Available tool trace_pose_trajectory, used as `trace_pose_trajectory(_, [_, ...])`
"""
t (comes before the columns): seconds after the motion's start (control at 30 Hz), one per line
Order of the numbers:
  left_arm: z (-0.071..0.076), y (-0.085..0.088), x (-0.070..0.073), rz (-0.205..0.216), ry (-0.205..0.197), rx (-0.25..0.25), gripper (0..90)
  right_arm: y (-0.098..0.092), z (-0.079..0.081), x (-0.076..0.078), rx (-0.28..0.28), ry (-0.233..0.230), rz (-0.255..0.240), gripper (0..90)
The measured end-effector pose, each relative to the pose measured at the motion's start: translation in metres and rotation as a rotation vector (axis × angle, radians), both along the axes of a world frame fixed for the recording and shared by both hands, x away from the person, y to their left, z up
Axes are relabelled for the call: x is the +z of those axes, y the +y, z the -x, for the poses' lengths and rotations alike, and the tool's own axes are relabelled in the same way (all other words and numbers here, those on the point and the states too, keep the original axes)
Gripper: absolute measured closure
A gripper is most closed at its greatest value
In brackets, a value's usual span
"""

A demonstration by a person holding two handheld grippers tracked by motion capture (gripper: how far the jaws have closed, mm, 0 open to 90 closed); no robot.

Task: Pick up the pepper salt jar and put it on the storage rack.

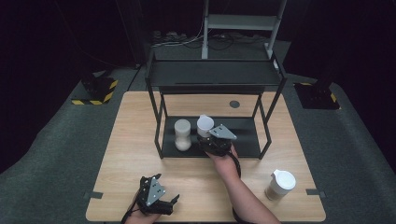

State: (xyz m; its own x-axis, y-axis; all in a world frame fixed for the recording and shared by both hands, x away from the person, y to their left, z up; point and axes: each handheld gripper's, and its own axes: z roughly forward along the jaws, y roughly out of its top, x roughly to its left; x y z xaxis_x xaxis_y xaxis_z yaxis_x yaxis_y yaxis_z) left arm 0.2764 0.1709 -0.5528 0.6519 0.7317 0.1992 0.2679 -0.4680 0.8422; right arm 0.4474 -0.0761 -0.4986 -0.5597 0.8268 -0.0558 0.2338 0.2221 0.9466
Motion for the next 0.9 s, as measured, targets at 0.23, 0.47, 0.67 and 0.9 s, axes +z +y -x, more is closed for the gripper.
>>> trace_pose_trajectory(0.23, [0.000, 0.001, 0.000, 0.002, -0.003, -0.002, 1.0, 0.001, -0.006, -0.007, -0.010, 0.018, 0.003, 29.9])
trace_pose_trajectory(0.47, [0.000, 0.001, 0.000, 0.004, -0.004, 0.000, 1.0, 0.003, -0.008, -0.010, -0.012, 0.026, 0.003, 29.9])
trace_pose_trajectory(0.67, [0.000, 0.001, 0.000, 0.005, -0.004, -0.001, 1.0, 0.004, -0.008, -0.013, -0.013, 0.029, 0.006, 29.9])
trace_pose_trajectory(0.9, [0.000, 0.001, 0.000, 0.004, -0.006, -0.002, 1.0, 0.003, -0.008, -0.015, -0.013, 0.023, -0.001, 29.8])
